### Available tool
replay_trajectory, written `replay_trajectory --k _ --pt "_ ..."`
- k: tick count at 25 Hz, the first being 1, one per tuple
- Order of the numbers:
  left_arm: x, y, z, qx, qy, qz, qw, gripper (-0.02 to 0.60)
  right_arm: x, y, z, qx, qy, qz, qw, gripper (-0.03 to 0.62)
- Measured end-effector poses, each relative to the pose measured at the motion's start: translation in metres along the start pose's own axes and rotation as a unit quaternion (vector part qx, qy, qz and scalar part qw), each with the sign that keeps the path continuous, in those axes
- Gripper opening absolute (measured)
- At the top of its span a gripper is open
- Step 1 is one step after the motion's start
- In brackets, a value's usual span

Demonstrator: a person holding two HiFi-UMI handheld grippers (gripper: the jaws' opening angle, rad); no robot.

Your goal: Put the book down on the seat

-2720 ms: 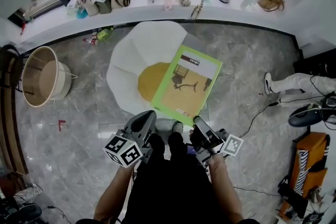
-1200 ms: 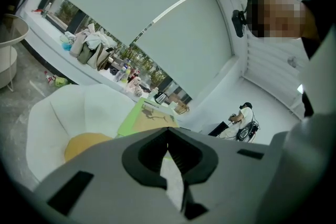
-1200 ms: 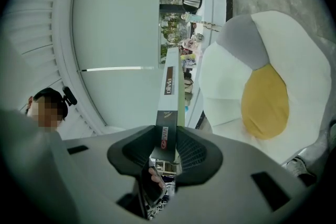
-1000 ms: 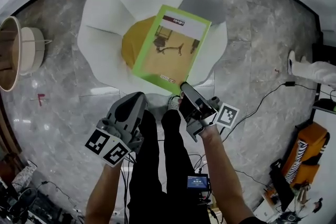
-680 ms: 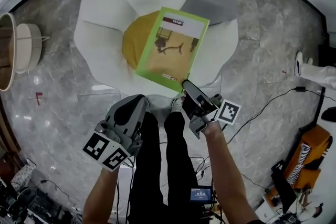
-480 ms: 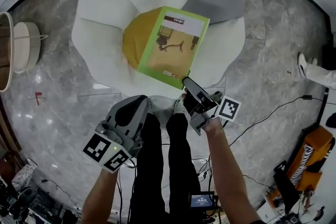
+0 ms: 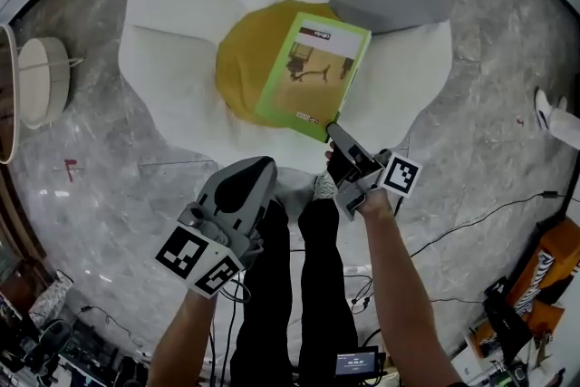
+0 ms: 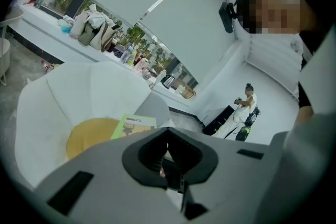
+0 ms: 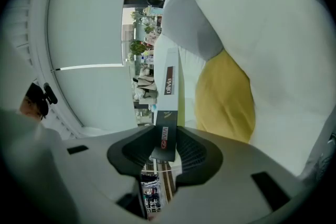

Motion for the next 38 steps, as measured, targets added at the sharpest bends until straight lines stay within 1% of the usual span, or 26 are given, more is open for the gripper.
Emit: replay_trajectory --k 3,7,14,16,20,24,26,28,30,32,35,37,38 --pt "-0.002 0.001 0.012 0.007 0.011 -0.002 0.9999 0.012 0.003 -0.019 -0.001 -0.008 -0.002 0.021 1.0 0.138" --pt "-0.003 -0.009 0.024 0.012 0.023 -0.001 0.9997 0.012 0.013 -0.036 -0.005 -0.015 0.007 0.043 0.999 0.14" --pt "-0.015 -0.004 0.023 0.02 0.025 0.004 0.9995 0.012 0.016 -0.063 -0.008 -0.02 0.008 0.072 0.997 0.14" --pt "-0.016 -0.005 0.022 0.02 0.024 0.005 0.9995 0.012 0.016 -0.066 -0.008 -0.021 0.005 0.075 0.997 0.14" --pt "-0.013 -0.007 0.027 0.017 0.029 0.009 0.9994 0.012 0.023 -0.075 -0.004 -0.047 -0.023 0.083 0.995 0.14" --pt "-0.009 0.0 0.031 0.022 0.034 0.008 0.9991 0.012 0.036 -0.088 0.0 -0.069 -0.072 0.116 0.988 0.14" --pt "-0.008 0.003 0.033 0.027 0.035 0.005 0.999 0.012 0.038 -0.092 0.001 -0.071 -0.082 0.126 0.986 0.14" --pt "-0.008 0.003 0.035 0.033 0.037 0.004 0.9988 0.012 0.038 -0.093 0.0 -0.061 -0.072 0.133 0.987 0.14" --pt "-0.008 -0.001 0.037 0.034 0.04 0.005 0.9986 0.012 0.038 -0.093 0.0 -0.045 -0.059 0.153 0.986 0.14" --pt "-0.009 -0.002 0.038 0.033 0.041 0.008 0.9986 0.012 0.039 -0.096 0.0 -0.045 -0.062 0.175 0.982 0.14" --pt "-0.01 -0.001 0.041 0.033 0.043 0.009 0.9985 0.012 0.038 -0.1 0.001 -0.048 -0.061 0.189 0.979 0.141" --pt "-0.011 0.0 0.041 0.033 0.046 0.005 0.9984 0.012 0.039 -0.101 0.003 -0.043 -0.048 0.201 0.978 0.151" --pt "-0.011 0.0 0.041 0.034 0.047 0.004 0.9983 0.012 0.039 -0.101 0.003 -0.04 -0.044 0.207 0.977 0.168"
Point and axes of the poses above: the fingertips, and each gripper's own axes: x backward along the fingers, y to its left, z out of its underside, the point moved 6 cm from there along x, backward along the fingers, and after that the axes turned 14 degrees about -z, right-handed, at the moved point
